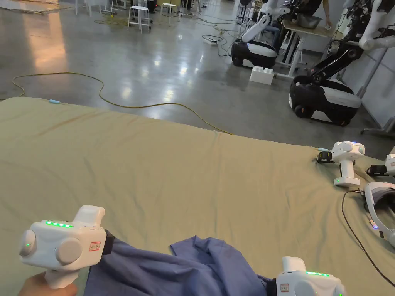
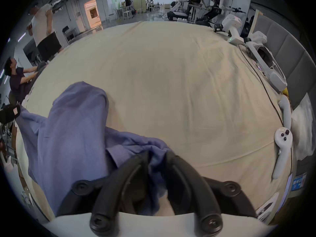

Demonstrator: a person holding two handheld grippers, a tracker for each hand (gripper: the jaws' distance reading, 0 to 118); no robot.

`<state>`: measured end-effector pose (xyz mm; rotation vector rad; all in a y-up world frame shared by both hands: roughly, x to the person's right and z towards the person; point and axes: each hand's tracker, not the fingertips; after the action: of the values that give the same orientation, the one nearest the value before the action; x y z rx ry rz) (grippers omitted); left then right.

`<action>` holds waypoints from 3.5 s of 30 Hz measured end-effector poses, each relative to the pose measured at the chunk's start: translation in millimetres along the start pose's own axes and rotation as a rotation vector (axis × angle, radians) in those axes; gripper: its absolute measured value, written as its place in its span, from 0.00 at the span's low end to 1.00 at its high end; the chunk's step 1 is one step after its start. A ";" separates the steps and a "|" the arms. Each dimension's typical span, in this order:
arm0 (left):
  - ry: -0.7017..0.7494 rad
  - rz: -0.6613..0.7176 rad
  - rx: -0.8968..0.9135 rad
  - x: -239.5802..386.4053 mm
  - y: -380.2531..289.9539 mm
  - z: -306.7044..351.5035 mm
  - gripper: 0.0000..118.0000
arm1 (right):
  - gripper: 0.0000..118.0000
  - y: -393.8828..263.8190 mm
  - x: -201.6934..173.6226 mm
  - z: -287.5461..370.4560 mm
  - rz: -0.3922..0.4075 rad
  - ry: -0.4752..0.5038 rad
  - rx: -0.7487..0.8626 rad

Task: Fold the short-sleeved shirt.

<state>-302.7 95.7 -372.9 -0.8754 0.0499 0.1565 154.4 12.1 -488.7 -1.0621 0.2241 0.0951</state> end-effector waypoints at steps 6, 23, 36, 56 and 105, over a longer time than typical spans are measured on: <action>-0.002 0.000 0.039 1.9 -3.6 22.6 0.04 | 0.02 -9.0 2.7 18.6 -0.001 0.001 0.110; 0.121 0.049 0.383 -56.6 74.8 186.4 0.04 | 0.02 43.7 47.5 266.6 0.022 -0.125 0.695; 0.181 0.122 0.483 -112.1 167.8 233.4 0.04 | 0.02 129.5 64.2 334.8 0.010 -0.177 0.774; 0.156 0.115 0.415 -113.5 129.6 168.1 0.04 | 0.02 131.4 51.6 284.7 0.051 -0.221 0.697; 0.157 -0.096 0.660 68.9 -66.7 166.9 0.06 | 0.01 -74.7 -110.7 233.1 -0.011 -0.106 0.933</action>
<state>-227.6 189.8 -222.7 -0.2285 0.1943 -0.0229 92.4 182.9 -290.8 -0.1289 0.1387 0.0276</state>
